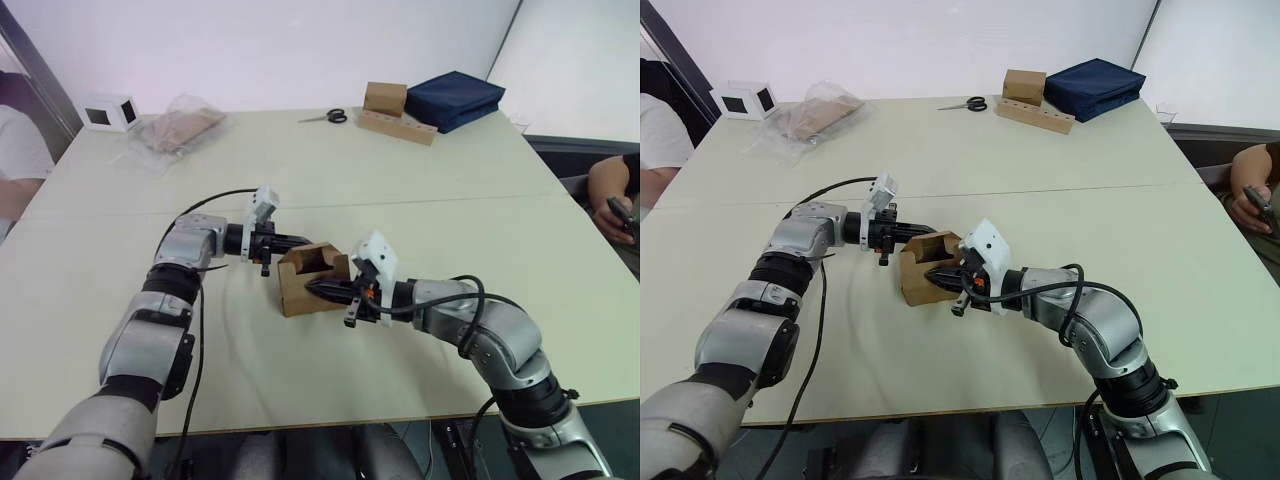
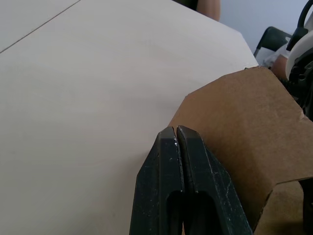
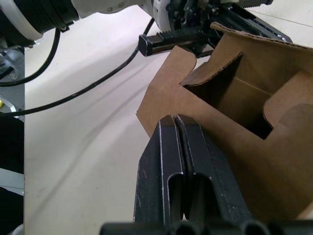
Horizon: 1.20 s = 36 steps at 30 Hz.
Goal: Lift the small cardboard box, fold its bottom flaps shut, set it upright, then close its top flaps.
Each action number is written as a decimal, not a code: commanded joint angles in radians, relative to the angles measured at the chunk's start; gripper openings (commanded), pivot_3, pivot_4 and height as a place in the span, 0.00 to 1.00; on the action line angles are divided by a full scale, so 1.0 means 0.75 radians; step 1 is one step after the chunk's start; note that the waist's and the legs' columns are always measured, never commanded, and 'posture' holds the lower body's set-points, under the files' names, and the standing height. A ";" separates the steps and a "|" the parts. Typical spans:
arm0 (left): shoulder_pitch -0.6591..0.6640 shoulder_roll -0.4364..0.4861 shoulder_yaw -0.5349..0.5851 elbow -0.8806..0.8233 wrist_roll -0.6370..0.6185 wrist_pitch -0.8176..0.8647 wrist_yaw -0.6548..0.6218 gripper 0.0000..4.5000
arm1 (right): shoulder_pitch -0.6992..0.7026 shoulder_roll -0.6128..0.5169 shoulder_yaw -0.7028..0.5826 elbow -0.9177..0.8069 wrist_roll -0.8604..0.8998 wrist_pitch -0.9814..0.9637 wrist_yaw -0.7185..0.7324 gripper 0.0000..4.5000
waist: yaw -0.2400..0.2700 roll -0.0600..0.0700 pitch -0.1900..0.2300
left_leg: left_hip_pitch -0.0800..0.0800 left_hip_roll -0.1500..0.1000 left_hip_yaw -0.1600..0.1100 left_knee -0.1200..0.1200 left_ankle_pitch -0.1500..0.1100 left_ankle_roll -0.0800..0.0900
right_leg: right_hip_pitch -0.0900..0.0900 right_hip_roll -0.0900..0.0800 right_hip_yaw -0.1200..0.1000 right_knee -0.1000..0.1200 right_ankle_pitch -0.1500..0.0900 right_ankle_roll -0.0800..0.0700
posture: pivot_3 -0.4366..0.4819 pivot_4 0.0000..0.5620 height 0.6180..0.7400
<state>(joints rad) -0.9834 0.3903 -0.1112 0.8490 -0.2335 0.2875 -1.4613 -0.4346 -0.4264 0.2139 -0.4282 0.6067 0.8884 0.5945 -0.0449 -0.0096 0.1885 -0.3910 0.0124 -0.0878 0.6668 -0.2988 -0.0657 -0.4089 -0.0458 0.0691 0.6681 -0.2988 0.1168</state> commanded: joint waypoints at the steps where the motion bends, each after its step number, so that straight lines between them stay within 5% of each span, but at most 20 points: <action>1: 0.006 -0.006 0.003 -0.061 0.007 -0.026 -0.005 0.00 | -0.043 0.023 -0.057 -0.024 0.040 0.013 -0.004 0.00 | 0.000 0.000 0.000 | 0.000 0.000 0.000 0.000 0.000 0.000 | 0.000 0.000 0.000 0.000 0.000 0.000 | 0.48 0.27 1.00; 22: 0.047 0.060 0.071 -0.168 -0.006 -0.035 0.055 0.00 | -0.095 0.017 0.039 0.087 -0.106 0.039 0.020 0.00 | -0.001 0.000 0.000 | 0.000 0.000 0.000 0.000 0.000 0.000 | 0.000 0.000 0.000 0.000 0.000 0.000 | 0.48 0.27 1.00; 31: 0.350 0.347 0.207 -0.826 -0.285 0.436 0.027 0.00 | -0.100 0.019 0.014 0.084 -0.101 0.041 0.018 0.00 | -0.017 0.000 0.000 | 0.000 0.000 -0.001 -0.001 0.000 0.000 | 0.000 -0.001 0.000 0.000 0.000 0.000 | 0.48 0.27 1.00; 36: 0.513 0.404 0.238 -1.108 -0.455 0.657 0.074 0.00 | -0.102 0.015 0.014 0.102 -0.110 0.029 0.027 0.00 | -0.008 0.000 0.000 | 0.000 0.001 -0.001 0.000 0.000 0.000 | 0.000 0.000 0.000 0.001 0.000 0.000 | 0.48 0.27 1.00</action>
<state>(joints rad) -0.6108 0.6776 0.0336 0.1023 -0.5135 0.7319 -1.4168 -0.5051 -0.4129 0.2396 -0.3477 0.5278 0.9172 0.6116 -0.0509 -0.0093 0.1885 -0.3908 0.0128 -0.0887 0.6668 -0.2986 -0.0660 -0.4086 -0.0462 0.0690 0.6686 -0.2988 0.1168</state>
